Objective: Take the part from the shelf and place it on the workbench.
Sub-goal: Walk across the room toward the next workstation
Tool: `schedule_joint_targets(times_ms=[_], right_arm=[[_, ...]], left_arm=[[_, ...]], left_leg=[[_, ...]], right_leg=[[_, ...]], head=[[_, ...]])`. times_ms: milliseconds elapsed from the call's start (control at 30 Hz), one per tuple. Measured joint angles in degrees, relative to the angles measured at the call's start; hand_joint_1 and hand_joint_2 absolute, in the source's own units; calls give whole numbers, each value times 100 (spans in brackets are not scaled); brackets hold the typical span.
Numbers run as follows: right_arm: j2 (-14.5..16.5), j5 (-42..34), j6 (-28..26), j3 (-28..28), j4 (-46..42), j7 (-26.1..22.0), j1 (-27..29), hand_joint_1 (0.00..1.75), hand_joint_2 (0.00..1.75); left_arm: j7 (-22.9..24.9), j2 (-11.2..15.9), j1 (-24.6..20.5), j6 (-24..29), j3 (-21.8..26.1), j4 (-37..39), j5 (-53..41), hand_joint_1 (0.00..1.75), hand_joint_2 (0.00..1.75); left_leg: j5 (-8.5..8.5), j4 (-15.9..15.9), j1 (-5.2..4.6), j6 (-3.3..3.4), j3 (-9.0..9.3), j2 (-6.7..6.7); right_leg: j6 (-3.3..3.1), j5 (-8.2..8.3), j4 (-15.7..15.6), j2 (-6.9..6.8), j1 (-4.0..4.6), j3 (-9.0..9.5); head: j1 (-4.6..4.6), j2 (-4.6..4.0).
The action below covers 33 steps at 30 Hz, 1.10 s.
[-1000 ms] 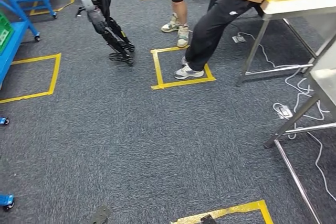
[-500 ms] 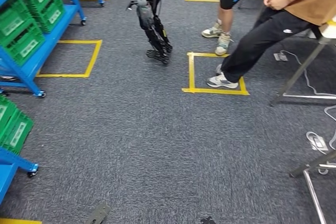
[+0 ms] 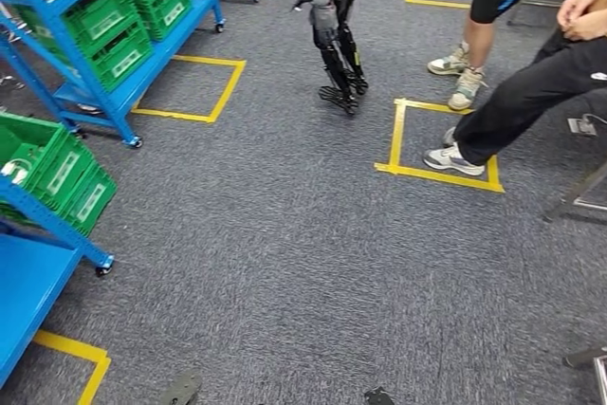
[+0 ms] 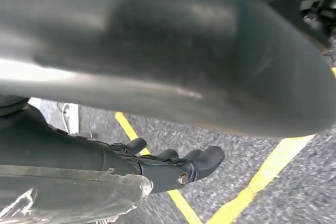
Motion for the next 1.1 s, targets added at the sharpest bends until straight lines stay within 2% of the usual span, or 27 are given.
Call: schedule_joint_targets(times_ms=[67, 100, 133, 167, 200, 267, 333, 367, 400, 433, 467, 500, 567, 600, 633, 700, 733, 767, 833, 867, 900, 933, 967, 1000, 1033, 1100], right_arm=[[-1, 6, 11, 1, 0, 9, -21, 0, 0], [-1, 11, 16, 1, 0, 17, -28, 0, 0], [-2, 16, 21, 1, 0, 23, -36, 0, 0], [-3, 22, 26, 1, 0, 28, -49, 0, 0], [-3, 26, 32, 1, 0, 32, -63, 0, 0], [-4, 31, 39, 1, 0, 33, -80, 0, 0], [-4, 32, 43, 1, 0, 35, -66, 0, 0], [-4, 32, 44, 1, 0, 39, -53, 0, 0], [-6, 33, 44, 1, 0, 43, -43, 0, 0], [-8, 35, 44, 1, 0, 46, -38, 0, 0], [-10, 38, 44, 1, 0, 48, -38, 0, 0], [-13, 43, 44, 1, 0, 48, -41, 0, 0], [-13, 55, 47, 1, 0, 49, -46, 0, 0], [-13, 64, 50, 1, 0, 49, -49, 0, 0], [-13, 71, 52, 1, 0, 54, -51, 0, 0], [-13, 80, 56, 1, 0, 61, -56, 0, 0], [-13, 83, 56, 1, 0, 63, -57, 0, 0], [-13, 85, 56, 1, 0, 61, -56, 0, 0], [-13, 89, 61, 1, 0, 58, -43, 0, 0], [-13, 90, 63, 1, 0, 57, -30, 0, 0], [-13, 91, 64, 1, 0, 58, -20, 0, 0], [-13, 91, 64, 1, 0, 57, -16, 0, 0], [-13, 91, 63, 1, 0, 53, -17, 0, 0], [-13, 91, 61, 1, 0, 46, -21, 0, 0], [-13, 91, 58, 1, 0, 37, -25, 0, 0], [-13, 90, 51, 1, 0, 21, -26, 0, 0]], left_arm=[[8, 0, -31, 10, 0, 0, -23, 0, 0], [10, -1, -48, 20, 0, 0, -30, 0, 0], [13, -1, -56, 30, 0, 0, -35, 0, 0], [14, 2, -51, 41, 0, 0, -39, 0, 0], [15, 4, -34, 50, 0, 0, -39, 0, 0], [17, 5, -13, 65, 1, 0, -39, 0, 0], [18, -5, -22, 77, 1, 0, -43, 0, 0], [18, -9, -24, 80, 0, 0, -48, 0, 0], [18, -10, -18, 86, 1, 0, -56, 0, 0], [18, -9, -7, 93, 1, 0, -64, 0, 0], [18, -8, 4, 101, 1, 0, -70, 0, 0], [18, -9, 9, 108, 2, 0, -75, 0, 0], [17, -11, 6, 122, 2, 0, -79, 0, 0], [17, -12, 7, 129, 2, 0, -82, 0, 0], [17, -11, 14, 135, 3, 0, -85, 0, 0], [18, -5, 46, 141, 10, 0, -85, 0, 0], [18, -3, 59, 141, 15, 0, -82, 0, 0], [18, -1, 63, 141, 18, 0, -78, 0, 0], [18, -8, 49, 141, 20, 0, -73, 0, 0], [18, -12, 43, 141, 20, 0, -72, 0, 0], [18, -16, 49, 141, 21, 0, -72, 0, 0], [18, -19, 61, 141, 22, 0, -72, 0, 0], [17, -17, 73, 141, 24, 0, -71, 0, 0], [16, -15, 82, 141, 25, 0, -70, 0, 0], [13, -12, 85, 142, 27, 0, -70, 0, 0], [7, -9, 65, 143, 29, 0, -73, 0, 0]], left_leg=[[236, -715, -36, 34, 391, 278], [265, -902, -52, 60, 485, 370], [249, -967, -68, 89, 505, 380], [254, -973, -64, 132, 497, 302], [260, -983, -56, 162, 498, 234], [282, -1001, -29, 233, 504, 99], [295, -1004, -15, 284, 496, -38], [298, -1003, -16, 296, 492, -115], [300, -1002, -16, 299, 491, -199], [303, -1000, -16, 296, 493, -286], [306, -997, -14, 289, 496, -372], [310, -993, -8, 275, 499, -457], [318, -973, -6, 220, 483, -615], [327, -969, -3, 183, 464, -678], [343, -974, 4, 140, 443, -739], [376, -998, 28, 63, 410, -812], [347, -965, 24, 32, 384, -734], [252, -835, 15, 8, 315, -596], [-102, -228, -5, -24, 20, -260], [-277, 159, -3, -36, -164, -181], [-374, 455, 0, -43, -301, -144], [-366, 575, 1, -45, -348, -126], [-255, 480, 1, -42, -287, -111], [-75, 192, -1, -33, -123, -62], [105, -184, -10, -18, 94, 75], [280, -811, -44, 34, 426, 324]], right_leg=[[49, -33, 9, -125, 37, 24], [77, -49, 9, -183, 58, 37], [104, -63, 3, -243, 76, 53], [129, -72, -10, -309, 78, 77], [161, -93, -5, -309, 68, 92], [226, -267, 235, -76, 40, 6], [262, -614, 916, 239, 22, -317], [268, -760, 1294, 305, 20, -509], [270, -818, 1547, 335, 21, -649], [266, -763, 1597, 352, 20, -698], [259, -603, 1422, 372, 16, -637], [251, -381, 1067, 429, 5, -484], [243, -81, 350, 704, -36, -166], [235, -27, 146, 811, -49, -70], [216, -31, 74, 866, -49, -38], [144, -2, 49, 753, -34, -24], [103, 17, 33, 688, -34, -21], [66, 32, 15, 611, -36, -18], [19, 36, -2, 439, -22, -18], [6, 32, -2, 345, -11, -21], [-1, 26, -1, 254, -2, -23], [-6, 21, -1, 171, 2, -22], [-6, 16, -1, 95, 4, -17], [1, 8, -1, 22, 5, -7], [14, -2, -1, -42, 11, 7], [67, -39, 15, -167, 53, 28]], head=[[-11, 0], [-9, 0], [-6, 0], [-1, 0], [5, 0], [28, 0], [66, 0], [76, 0], [80, 0], [84, 0], [84, 0], [85, 0], [89, 0], [93, 0], [93, 0], [92, 0], [81, 0], [60, 0], [18, 0], [7, 0], [8, 0], [7, 0], [6, 0], [5, 0], [4, 0], [-7, 0]])
